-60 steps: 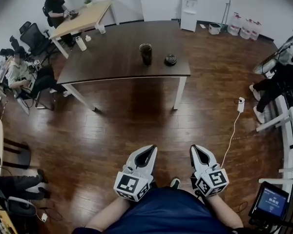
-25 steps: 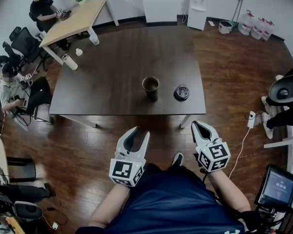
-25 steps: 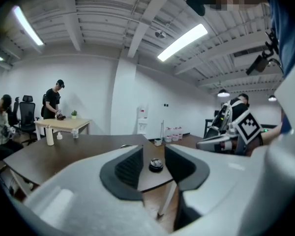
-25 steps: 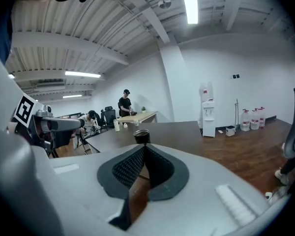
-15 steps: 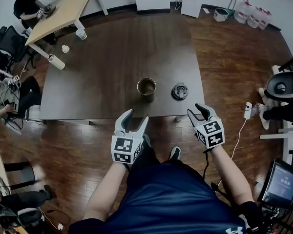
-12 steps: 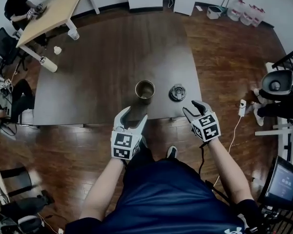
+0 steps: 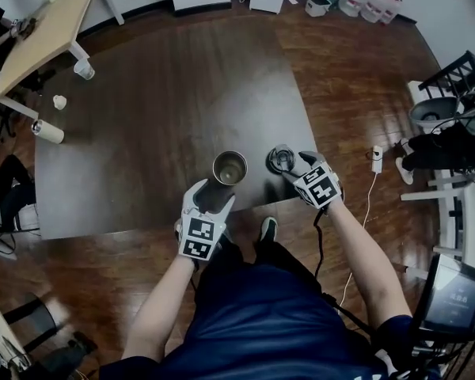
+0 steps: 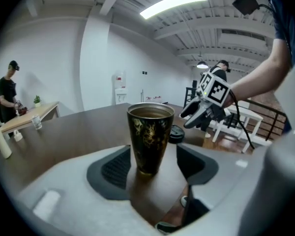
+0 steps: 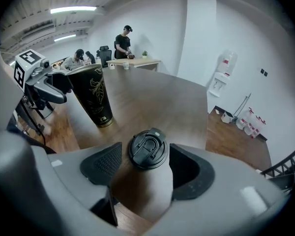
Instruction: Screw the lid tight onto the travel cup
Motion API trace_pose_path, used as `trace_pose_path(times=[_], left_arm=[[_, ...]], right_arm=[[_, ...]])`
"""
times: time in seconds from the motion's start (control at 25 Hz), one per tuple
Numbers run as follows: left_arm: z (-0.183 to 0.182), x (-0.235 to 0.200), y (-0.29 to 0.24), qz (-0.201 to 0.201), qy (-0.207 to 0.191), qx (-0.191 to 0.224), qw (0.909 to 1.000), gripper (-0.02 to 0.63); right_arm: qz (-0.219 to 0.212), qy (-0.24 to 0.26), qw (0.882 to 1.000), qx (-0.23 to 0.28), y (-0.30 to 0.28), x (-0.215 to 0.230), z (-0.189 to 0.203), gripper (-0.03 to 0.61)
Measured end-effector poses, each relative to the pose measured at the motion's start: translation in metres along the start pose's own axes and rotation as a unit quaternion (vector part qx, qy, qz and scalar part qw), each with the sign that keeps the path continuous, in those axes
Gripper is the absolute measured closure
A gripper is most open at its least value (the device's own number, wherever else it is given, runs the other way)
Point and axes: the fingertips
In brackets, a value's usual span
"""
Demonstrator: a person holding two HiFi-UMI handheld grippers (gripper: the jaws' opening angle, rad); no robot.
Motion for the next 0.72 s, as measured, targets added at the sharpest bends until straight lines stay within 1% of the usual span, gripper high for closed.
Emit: trace_pose_path(times=[0.16,0.28,0.36,0.6,0.72], left_arm=[[0.0,0.0,-0.01,-0.015,0.003,-0.014,0.9998,0.313],[0.004,0.005,-0.016,-0.024,0.012,-0.031,0.9992,0.296],[0.006,0.006,-0.017,-0.029,0.019,-0.039,0.9986,0.29],[-0.007,0.006,-0.025,-0.042,0.033,-0.032,0.998,0.29],[-0.008,0.005,-0.023,-0.042,0.046,-0.03,0.9976,0.29]], right_arm=[[-0.032,-0.006,0.999,-0.018,-0.022,0.013,-0.001,0.262],[-0.049,-0.005,0.998,-0.027,-0.032,0.015,0.004,0.241],[-0.057,-0.001,0.998,-0.034,-0.037,0.015,0.005,0.238],[-0.089,0.004,0.995,-0.043,-0.046,0.018,0.005,0.238],[-0.088,0.009,0.995,-0.052,-0.05,0.015,0.005,0.238]])
Point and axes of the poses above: the fingertips, and each gripper's own axes: y backward along the fingers, x to its right, z out of its underside, and after that the axes turned 15 degrees about -z, right-handed
